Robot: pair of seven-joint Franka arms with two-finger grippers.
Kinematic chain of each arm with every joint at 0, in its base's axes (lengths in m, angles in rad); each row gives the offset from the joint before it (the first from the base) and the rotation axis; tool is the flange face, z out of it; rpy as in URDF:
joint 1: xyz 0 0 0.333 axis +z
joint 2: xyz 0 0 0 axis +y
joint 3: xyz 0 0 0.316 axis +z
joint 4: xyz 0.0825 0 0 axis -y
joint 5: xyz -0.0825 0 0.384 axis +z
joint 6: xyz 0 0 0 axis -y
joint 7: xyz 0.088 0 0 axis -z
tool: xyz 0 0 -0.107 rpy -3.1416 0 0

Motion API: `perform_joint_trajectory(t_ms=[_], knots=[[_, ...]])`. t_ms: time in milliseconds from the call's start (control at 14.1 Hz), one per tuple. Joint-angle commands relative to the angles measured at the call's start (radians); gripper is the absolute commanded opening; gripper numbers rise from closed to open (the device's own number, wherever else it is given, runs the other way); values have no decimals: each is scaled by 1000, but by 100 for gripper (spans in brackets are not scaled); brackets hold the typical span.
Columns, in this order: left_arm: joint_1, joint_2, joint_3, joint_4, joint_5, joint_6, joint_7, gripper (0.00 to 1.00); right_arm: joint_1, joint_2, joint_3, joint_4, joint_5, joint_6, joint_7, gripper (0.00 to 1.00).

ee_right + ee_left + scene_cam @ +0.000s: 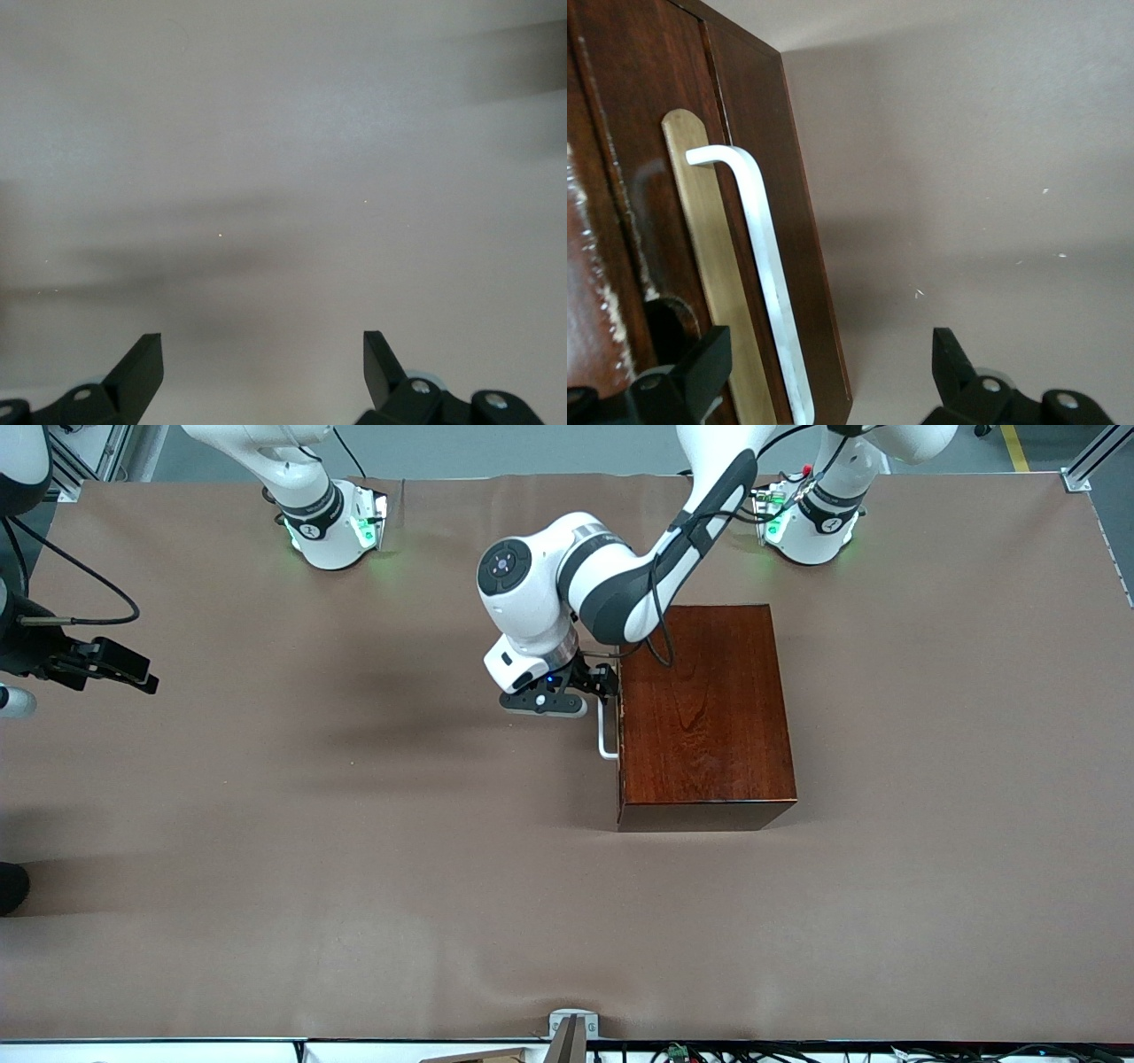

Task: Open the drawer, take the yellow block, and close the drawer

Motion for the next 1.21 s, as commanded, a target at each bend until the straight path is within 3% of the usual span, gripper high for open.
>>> perform_joint_trajectory(t_ms=[0,924,1137], knots=[[-2,29,6,22,26,-3,24,100,-16,9,14,15,-2,-3,-1,100],[-2,84,8,24,32,94,-3,100,-25,16,14,23,-2,-1,-1,100],[-4,79,2,29,24,165,-52,100,-25,24,14,29,-2,-1,1,100]])
